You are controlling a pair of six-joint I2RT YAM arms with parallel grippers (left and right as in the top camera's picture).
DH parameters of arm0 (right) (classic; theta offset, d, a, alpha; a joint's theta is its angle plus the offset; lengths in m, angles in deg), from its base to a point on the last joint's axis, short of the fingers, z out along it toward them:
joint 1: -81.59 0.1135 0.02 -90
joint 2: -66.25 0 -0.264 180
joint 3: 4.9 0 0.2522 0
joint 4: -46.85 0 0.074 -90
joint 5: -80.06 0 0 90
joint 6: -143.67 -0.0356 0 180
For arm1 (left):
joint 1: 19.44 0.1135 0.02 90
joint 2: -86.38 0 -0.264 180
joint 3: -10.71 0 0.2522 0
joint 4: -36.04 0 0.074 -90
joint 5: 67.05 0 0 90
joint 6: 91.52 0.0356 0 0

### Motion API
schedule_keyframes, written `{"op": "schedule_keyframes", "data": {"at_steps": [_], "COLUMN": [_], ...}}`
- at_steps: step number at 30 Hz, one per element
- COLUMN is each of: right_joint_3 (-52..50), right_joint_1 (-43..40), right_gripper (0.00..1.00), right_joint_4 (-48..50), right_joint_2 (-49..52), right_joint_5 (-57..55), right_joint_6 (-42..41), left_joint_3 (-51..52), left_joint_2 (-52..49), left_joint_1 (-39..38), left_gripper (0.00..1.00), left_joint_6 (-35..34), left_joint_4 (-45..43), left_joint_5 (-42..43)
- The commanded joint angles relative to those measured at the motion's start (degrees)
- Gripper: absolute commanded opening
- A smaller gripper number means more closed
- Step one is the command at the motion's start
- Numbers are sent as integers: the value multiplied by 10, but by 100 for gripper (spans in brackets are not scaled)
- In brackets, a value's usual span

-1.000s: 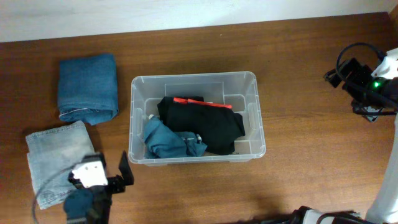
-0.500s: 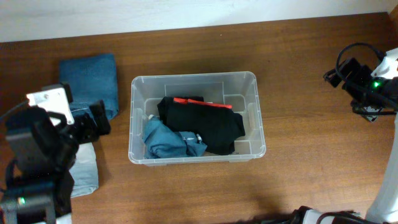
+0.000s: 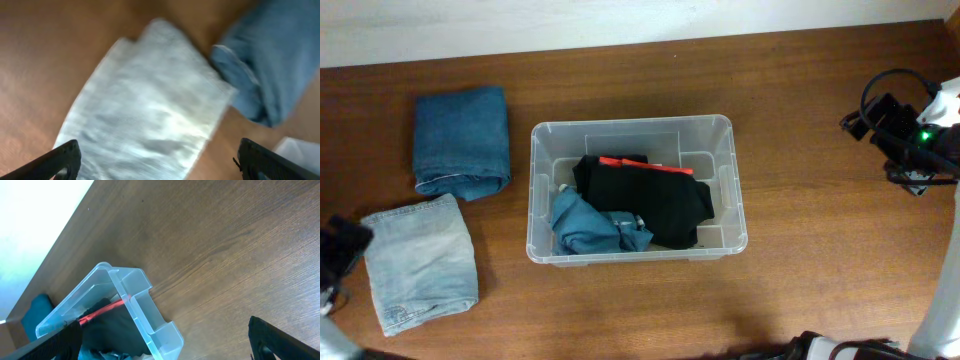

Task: Pack container
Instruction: 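Move the left gripper to the light-grey jeans and grasp them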

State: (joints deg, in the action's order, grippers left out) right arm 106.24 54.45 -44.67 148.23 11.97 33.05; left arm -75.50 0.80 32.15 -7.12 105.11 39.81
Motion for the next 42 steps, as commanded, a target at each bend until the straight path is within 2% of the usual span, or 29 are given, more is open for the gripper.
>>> {"op": "schedule_keyframes", "data": {"at_steps": [1, 5, 11, 20, 25, 33, 34, 35, 36, 38, 40, 42], "right_joint_3": [2, 2, 2, 2, 2, 2, 2, 2, 2, 2, 2, 2], "right_joint_1": [-3, -3, -3, -3, -3, -3, -3, -3, -3, -3, -3, -3], "right_gripper": [98, 98, 99, 99, 98, 98, 98, 99, 98, 98, 98, 98], "right_joint_4": [2, 2, 2, 2, 2, 2, 2, 2, 2, 2, 2, 2], "right_joint_2": [0, 0, 0, 0, 0, 0, 0, 0, 0, 0, 0, 0], "right_joint_5": [-1, -1, -1, -1, -1, -1, -1, -1, -1, -1, -1, -1], "right_joint_6": [2, 2, 2, 2, 2, 2, 2, 2, 2, 2, 2, 2], "left_joint_3": [-7, -7, -7, -7, -7, -7, -7, -7, -7, -7, -7, -7], "left_joint_2": [-76, -147, -246, -320, -373, -421, -421, -421, -421, -421, -421, -421], "left_joint_1": [64, 110, 136, 134, 121, 77, 71, 68, 64, 63, 63, 63], "left_gripper": [100, 100, 100, 100, 98, 89, 81, 79, 70, 60, 43, 32], "left_joint_6": [55, 99, 179, 203, 234, 278, 284, 285, 285, 285, 284, 284], "left_joint_4": [-10, -22, -22, -40, -35, -28, -28, -29, -30, -30, -24, -18], "left_joint_5": [66, 66, 134, 142, 202, 229, 228, 226, 224, 224, 224, 225]}}
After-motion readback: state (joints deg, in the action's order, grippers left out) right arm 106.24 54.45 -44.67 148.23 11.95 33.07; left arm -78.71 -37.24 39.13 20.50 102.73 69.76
